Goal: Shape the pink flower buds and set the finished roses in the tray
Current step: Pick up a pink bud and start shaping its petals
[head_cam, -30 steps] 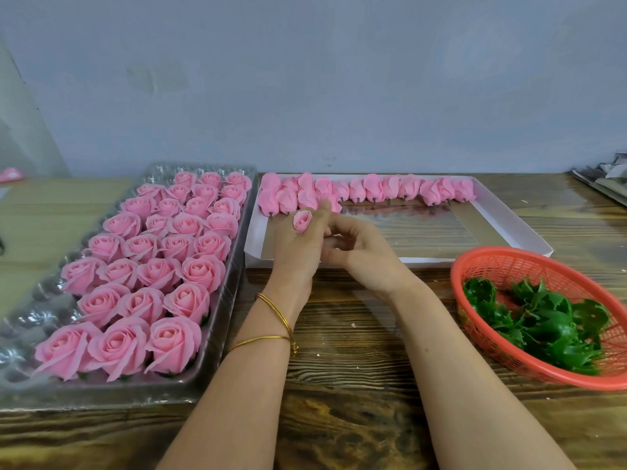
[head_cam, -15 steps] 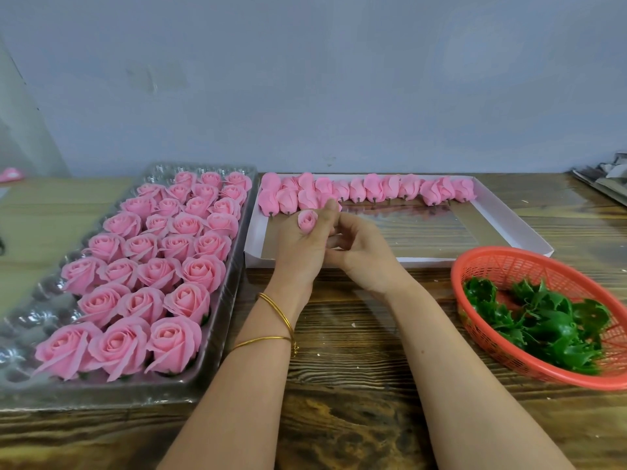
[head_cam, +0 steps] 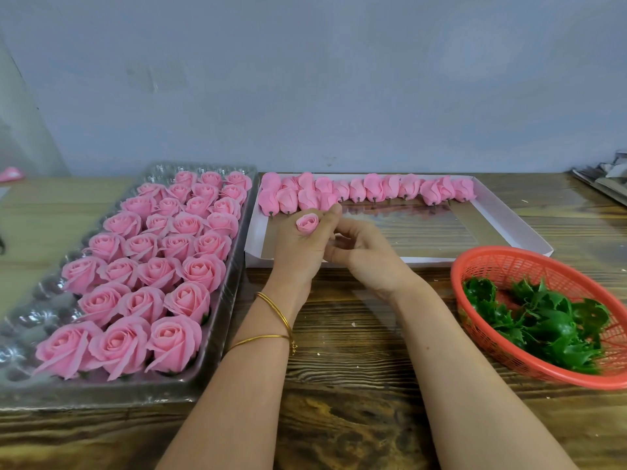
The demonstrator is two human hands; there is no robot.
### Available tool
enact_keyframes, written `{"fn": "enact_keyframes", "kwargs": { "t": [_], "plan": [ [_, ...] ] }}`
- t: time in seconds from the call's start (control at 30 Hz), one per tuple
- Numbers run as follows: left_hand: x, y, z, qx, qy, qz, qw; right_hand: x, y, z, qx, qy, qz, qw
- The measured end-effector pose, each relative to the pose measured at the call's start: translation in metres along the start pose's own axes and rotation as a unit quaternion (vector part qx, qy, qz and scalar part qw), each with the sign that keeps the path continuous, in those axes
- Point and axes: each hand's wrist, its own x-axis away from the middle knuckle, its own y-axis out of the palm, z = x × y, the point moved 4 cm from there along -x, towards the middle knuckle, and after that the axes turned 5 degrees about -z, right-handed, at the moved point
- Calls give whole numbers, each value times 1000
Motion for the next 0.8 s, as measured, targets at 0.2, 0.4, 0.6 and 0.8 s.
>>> {"fn": "enact_keyframes", "kwargs": {
  "t": [0.2, 0.4, 0.6, 0.8],
  "plan": [
    [0, 3, -5, 9, -27, 2, 1000, -1, -1, -2, 5, -8, 0, 1000],
    [0, 5, -4, 34, -35, 9, 999, -4, -3, 2, 22, -2, 31, 999],
    [1, 3, -2, 30, -16, -4, 999, -3, -2, 2, 10, -5, 13, 1000],
    [2, 1, 0, 4, -16, -3, 1000, -1, -1, 1, -7, -10, -14, 1000]
  ]
}}
